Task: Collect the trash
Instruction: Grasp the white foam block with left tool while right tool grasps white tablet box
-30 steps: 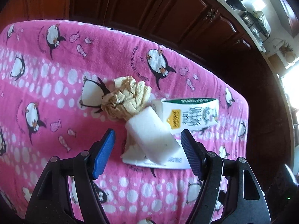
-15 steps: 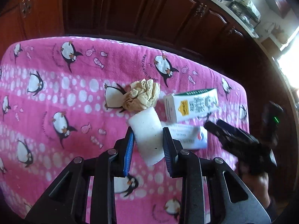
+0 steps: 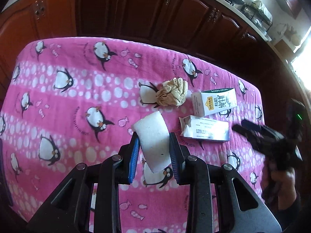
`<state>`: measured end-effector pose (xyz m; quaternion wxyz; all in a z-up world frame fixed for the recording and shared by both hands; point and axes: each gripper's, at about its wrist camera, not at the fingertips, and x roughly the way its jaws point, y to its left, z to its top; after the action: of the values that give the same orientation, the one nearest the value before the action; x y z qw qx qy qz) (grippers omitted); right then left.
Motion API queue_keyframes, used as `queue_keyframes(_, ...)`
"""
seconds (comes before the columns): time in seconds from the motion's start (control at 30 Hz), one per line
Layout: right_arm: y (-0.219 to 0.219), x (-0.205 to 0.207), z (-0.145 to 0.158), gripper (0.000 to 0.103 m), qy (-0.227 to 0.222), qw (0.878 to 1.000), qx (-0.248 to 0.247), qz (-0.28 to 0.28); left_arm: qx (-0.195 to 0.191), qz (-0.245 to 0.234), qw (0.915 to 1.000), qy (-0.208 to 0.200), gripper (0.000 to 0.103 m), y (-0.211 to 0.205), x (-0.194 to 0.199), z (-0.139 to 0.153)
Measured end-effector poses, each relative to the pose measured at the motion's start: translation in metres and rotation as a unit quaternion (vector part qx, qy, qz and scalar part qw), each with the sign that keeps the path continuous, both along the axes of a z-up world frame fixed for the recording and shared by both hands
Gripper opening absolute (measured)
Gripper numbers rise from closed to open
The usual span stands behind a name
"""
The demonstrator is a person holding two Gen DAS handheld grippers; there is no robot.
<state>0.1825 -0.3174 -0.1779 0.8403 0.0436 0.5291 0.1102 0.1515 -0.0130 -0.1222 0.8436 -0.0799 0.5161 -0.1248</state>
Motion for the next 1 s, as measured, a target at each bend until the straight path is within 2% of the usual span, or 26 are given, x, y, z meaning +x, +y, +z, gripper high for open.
queue_keyframes(0.13,0.002,0.024,-0.027,0.064,0.023,0.999,-0.03,-0.014,-0.002,0.006,1.0,-0.003,0.027,0.007,-0.009,0.004)
queue_keyframes(0.17,-0.001,0.028,-0.028,0.064,0.018,0.999,-0.024,-0.024,-0.001,0.007,1.0,-0.004,0.027,0.009,-0.01,0.005)
queue_keyframes(0.23,-0.001,0.032,-0.031,0.064,0.036,0.999,-0.02,-0.032,0.005,0.008,0.9999,-0.007,0.027,0.012,-0.013,0.006)
queue_keyframes(0.3,0.002,0.027,-0.035,0.066,0.09,0.996,0.011,0.003,0.009,0.01,0.9999,-0.009,0.027,0.016,-0.014,0.006)
queue_keyframes(0.37,0.011,0.013,-0.029,0.068,0.111,0.993,0.003,0.049,0.008,0.013,0.9999,-0.008,0.027,0.02,-0.013,0.004)
queue_keyframes(0.43,0.018,0.001,-0.023,0.068,0.123,0.989,0.024,0.074,0.002,0.018,0.9998,-0.007,0.027,0.024,-0.012,0.002)
queue_keyframes(0.6,0.045,-0.03,0.005,0.068,0.047,0.994,0.019,0.095,-0.008,0.032,0.9995,-0.003,0.027,0.032,-0.016,0.0)
queue_keyframes(0.67,0.066,-0.031,0.005,0.069,0.031,0.992,0.023,0.118,-0.009,0.033,0.9994,-0.002,0.027,0.033,-0.019,-0.001)
queue_keyframes(0.77,0.104,-0.036,-0.013,0.069,0.034,0.989,-0.02,0.141,-0.008,0.035,0.9994,-0.005,0.027,0.033,-0.024,0.001)
queue_keyframes(0.8,0.107,-0.038,-0.021,0.062,0.04,0.989,-0.028,0.141,-0.006,0.035,0.9994,-0.006,0.027,0.032,-0.026,0.002)
queue_keyframes(0.83,0.11,-0.038,-0.029,0.046,0.047,0.989,-0.028,0.139,-0.004,0.035,0.9994,-0.007,0.027,0.031,-0.028,0.002)
queue_keyframes(0.93,0.105,-0.043,-0.028,0.046,0.039,0.991,-0.012,0.13,-0.001,0.029,0.9996,-0.007,0.027,0.027,-0.035,0.001)
queue_keyframes(1.0,0.089,-0.052,-0.013,0.045,0.026,0.993,-0.005,0.118,0.001,0.024,0.9997,-0.007,0.027,0.022,-0.039,0.0)
